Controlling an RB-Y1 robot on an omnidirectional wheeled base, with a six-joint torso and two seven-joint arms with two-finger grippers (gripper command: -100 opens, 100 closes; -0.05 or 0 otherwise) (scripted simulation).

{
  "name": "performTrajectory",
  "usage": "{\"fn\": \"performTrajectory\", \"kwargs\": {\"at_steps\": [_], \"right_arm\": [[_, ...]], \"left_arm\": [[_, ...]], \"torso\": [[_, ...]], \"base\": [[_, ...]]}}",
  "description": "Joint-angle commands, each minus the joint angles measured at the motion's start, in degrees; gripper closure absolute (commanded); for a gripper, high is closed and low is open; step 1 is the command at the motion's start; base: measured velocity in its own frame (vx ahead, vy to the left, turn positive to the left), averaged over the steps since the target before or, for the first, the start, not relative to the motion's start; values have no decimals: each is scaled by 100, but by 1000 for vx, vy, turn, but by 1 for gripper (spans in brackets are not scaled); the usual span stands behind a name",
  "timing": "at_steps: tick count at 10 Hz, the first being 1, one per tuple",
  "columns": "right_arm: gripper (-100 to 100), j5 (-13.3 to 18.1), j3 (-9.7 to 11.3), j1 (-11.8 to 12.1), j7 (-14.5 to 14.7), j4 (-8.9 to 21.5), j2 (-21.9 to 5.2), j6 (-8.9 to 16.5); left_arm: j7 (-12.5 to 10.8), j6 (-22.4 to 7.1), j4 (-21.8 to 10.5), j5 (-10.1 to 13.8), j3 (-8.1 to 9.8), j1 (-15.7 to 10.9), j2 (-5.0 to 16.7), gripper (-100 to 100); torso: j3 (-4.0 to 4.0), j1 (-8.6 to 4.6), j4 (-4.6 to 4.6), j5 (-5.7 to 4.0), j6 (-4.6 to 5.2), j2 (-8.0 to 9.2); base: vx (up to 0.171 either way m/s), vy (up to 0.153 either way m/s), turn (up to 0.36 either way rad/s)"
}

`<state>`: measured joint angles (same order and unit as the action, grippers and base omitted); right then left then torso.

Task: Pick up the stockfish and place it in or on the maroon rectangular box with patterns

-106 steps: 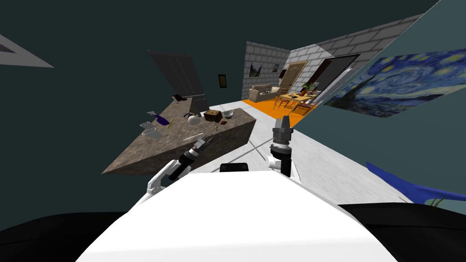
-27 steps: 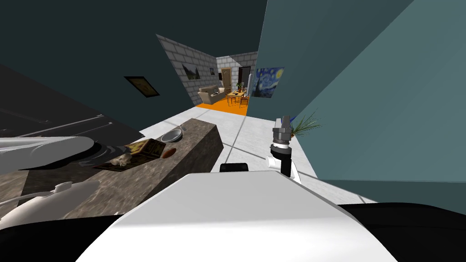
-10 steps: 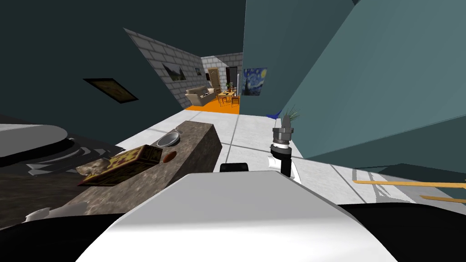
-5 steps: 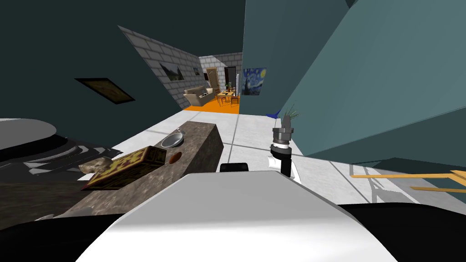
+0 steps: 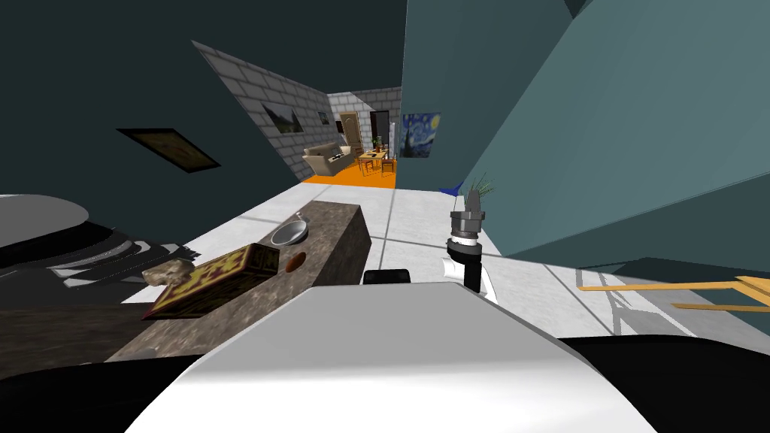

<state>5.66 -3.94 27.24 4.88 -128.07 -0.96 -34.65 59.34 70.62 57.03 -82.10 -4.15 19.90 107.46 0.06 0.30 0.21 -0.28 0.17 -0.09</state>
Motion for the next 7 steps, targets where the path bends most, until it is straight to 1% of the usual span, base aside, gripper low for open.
{"fn": "performTrajectory", "kwargs": {"at_steps": [1, 2, 3, 4, 6, 7], "right_arm": [[0, 0, 0, 0, 0, 0, 0, 0], [0, 0, 0, 0, 0, 0, 0, 0], [0, 0, 0, 0, 0, 0, 1, 0], [0, 0, 1, 0, 0, 0, 1, 0], [0, 0, 1, 0, 0, 0, 1, 0], [0, 0, 0, 0, 0, 0, 0, 0]], "left_arm": [[63, -116, 43, 286, -239, 127, 191, 100], [63, -116, 43, 431, -239, 127, 191, 100], [123, -55, 28, 512, -238, 116, 159, 100], [123, -55, 28, 512, -238, 116, 159, 100], [227, 50, 6, 653, -239, 100, 93, 100], [227, 50, 6, 653, -239, 100, 93, 100]], "torso": [[0, 0, 0, 0, 0, 0], [1, -10, -1, -5, -6, 3], [1, -29, 0, -7, -5, 3], [3, -35, 1, -11, -3, 4], [2, -39, 1, -15, -5, 2], [1, -31, 0, -15, -5, 1]], "base": [[-2, 98, -35], [-3, 43, 16], [-4, 46, -13], [-1, 45, -24], [6, 72, -23], [7, 70, -13]]}}
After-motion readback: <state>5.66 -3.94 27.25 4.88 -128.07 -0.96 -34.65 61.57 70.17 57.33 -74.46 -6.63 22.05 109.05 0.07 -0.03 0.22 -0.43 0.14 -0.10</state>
